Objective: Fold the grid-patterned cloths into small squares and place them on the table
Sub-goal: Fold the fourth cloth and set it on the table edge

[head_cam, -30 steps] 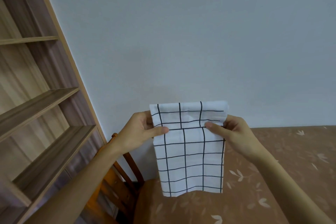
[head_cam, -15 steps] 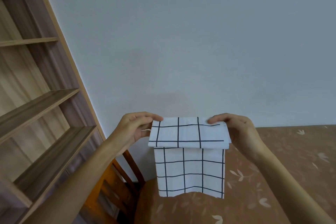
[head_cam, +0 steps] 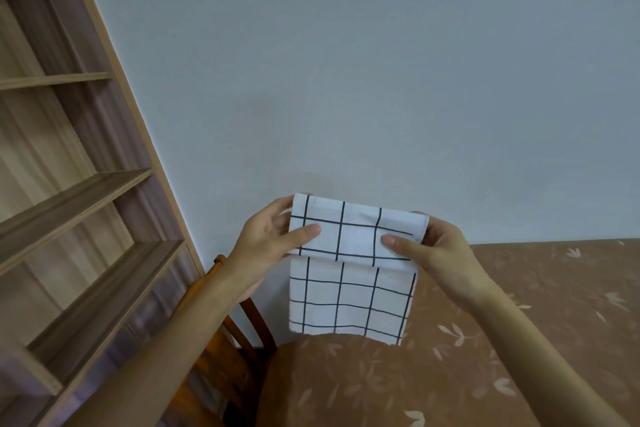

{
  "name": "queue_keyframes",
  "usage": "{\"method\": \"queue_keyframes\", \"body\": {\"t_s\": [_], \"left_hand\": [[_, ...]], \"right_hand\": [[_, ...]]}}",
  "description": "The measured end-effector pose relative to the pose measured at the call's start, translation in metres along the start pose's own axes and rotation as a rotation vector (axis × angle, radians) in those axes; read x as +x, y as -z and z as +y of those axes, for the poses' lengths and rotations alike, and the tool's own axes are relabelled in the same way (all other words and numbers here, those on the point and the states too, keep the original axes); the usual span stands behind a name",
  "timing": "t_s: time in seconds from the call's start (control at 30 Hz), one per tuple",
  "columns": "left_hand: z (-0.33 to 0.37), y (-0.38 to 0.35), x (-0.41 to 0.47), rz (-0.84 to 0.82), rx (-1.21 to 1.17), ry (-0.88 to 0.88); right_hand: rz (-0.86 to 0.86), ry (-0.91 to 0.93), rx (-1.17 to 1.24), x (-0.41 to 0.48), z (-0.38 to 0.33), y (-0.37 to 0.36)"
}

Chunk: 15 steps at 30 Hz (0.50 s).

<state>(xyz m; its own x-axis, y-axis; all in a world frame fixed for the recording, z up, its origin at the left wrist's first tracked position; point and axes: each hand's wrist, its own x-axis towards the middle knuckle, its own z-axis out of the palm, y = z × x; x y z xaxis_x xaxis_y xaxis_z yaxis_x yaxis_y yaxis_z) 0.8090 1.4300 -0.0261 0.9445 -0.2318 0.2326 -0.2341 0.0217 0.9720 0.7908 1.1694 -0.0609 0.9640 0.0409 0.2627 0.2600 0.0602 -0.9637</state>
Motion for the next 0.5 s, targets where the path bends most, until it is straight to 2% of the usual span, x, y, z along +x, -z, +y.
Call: {"method": "queue_keyframes", "body": {"t_s": [0.07, 0.17, 0.33, 0.5], "left_hand": [[-0.0035, -0.0021, -0.0026, -0.052, 0.086, 0.059], [-0.0071, -0.0048, -0.0052, -0.035, 0.123, 0.043], [-0.0080, -0.0037, -0.0019, 0.019, 0.117, -0.047], [-0.0100, 0.0027, -0.0021, -0.079, 0.255, -0.025]], "right_hand": [[0.034, 0.017, 0.012, 0.0008, -0.0046, -0.0009], [0.032, 0.034, 0.041, 0.0008, -0.0090, -0.0004], [-0.164, -0.065, -0.039, -0.0050, -0.0074, 0.0056], [-0.073, -0.041, -0.059, -0.0070, -0.0030, 0.0054]]}}
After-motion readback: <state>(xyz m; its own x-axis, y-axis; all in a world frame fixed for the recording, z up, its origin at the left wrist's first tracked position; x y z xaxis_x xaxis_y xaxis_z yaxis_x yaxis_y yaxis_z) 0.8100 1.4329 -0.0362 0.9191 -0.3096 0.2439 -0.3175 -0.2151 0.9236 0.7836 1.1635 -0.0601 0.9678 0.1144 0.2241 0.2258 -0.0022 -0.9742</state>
